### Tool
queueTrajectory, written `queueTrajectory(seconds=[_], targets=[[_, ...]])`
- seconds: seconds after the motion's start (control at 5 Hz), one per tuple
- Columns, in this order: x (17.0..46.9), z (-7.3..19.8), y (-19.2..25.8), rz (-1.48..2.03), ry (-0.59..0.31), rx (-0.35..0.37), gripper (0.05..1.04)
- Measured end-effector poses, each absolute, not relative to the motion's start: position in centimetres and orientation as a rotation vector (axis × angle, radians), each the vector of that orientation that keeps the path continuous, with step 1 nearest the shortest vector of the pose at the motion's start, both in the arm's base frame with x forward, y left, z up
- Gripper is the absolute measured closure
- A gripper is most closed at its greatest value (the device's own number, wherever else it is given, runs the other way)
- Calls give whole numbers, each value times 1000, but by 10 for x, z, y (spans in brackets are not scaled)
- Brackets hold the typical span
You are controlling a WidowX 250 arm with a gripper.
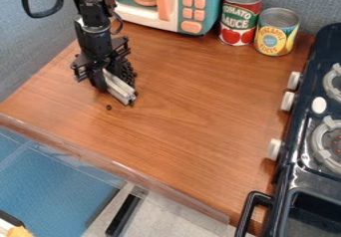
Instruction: Sweep into pile
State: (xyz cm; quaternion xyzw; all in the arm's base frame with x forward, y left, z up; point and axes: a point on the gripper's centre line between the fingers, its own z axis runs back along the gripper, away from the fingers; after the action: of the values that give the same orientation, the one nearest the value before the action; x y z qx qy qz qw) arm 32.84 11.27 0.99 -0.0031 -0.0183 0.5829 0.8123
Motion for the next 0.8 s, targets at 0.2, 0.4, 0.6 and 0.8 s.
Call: queueTrajectory(seconds=[0.2, 0.4, 0.6, 0.8], targets=[[321, 21, 110, 1249, -14, -43, 701], [313, 35, 114, 1274, -15, -89, 700], [299, 39, 110, 1271, 25, -108, 701], [282, 28, 105, 1329, 69, -79, 701]])
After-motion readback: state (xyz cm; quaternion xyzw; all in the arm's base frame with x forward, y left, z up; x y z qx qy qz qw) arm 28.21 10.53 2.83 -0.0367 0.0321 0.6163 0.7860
